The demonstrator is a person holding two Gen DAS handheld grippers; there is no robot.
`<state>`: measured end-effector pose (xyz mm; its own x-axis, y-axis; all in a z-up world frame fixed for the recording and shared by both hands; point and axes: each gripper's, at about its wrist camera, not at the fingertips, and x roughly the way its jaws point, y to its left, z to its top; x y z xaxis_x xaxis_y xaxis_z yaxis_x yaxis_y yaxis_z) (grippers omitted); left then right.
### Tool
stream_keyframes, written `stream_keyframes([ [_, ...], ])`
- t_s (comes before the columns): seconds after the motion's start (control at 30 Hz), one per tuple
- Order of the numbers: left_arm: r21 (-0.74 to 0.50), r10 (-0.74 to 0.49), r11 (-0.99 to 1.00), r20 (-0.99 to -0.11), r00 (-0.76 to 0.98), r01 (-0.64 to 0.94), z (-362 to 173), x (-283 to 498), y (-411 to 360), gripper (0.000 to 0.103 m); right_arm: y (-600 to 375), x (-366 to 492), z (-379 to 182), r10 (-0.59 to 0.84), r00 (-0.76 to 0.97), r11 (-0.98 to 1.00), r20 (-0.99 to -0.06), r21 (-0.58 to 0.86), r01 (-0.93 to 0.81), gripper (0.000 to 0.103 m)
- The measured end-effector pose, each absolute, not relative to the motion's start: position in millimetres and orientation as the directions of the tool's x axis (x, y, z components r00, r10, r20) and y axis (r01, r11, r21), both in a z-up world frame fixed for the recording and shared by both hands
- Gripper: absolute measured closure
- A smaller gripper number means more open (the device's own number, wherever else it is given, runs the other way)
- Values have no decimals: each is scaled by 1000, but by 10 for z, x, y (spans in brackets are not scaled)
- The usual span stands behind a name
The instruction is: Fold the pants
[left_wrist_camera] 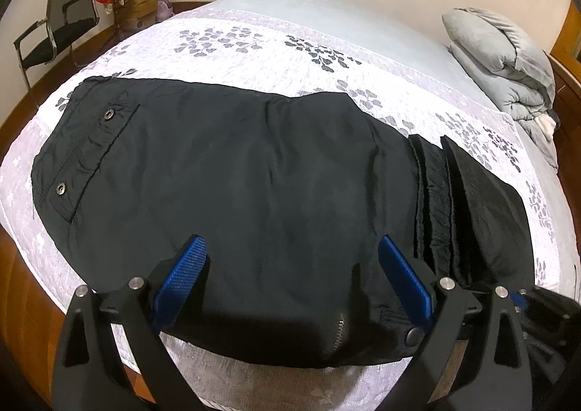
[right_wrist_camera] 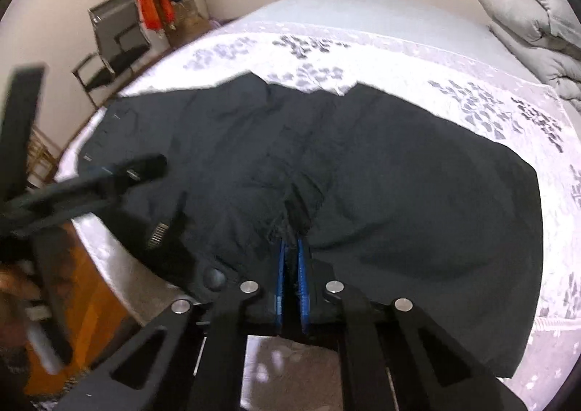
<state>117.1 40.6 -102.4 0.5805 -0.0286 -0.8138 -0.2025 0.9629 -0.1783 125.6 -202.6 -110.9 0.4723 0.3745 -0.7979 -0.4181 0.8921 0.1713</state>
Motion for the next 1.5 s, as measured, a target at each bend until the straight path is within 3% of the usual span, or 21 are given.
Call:
stream_keyframes([
  [0.17, -181, -21, 959, -813, 582, -218, -1030, 1178, 470, 7, -1806, 1204, -912, 425, 472, 850, -773, 162, -501, 97],
  [0.43, -174, -18, 960, -819, 574, -217, -1047, 1161, 488, 7, -1574, 1223, -1374, 396, 379, 828, -836, 146, -542, 95],
  [0.57, -171, -13, 959, -822, 569, -225, -1061, 1180, 514, 7, -1681, 1231, -1284, 466, 340, 809, -817, 239, -537, 69],
  [0.73, -152, 2, 964, -816, 578, -218, -1011, 1180, 525, 7, -1977, 1242, -1049, 561, 332, 791, -758, 373, -484, 69],
  [1.03, -86, 5, 988, -809, 588, -125, -900, 1238, 296, 7, -2584, 1421, -937, 285, 516, 957, -808, 212, -197, 67],
  [1.47, -57, -5, 996, -810, 586, -69, -883, 1199, 152, 7, -2625, 1355, -1151, 238, 502, 971, -832, 198, -132, 66],
  [1.5, -63, -9, 996, -808, 590, -70, -868, 1191, 193, 7, -2640, 1353, -1141, 239, 502, 971, -831, 202, -128, 58],
])
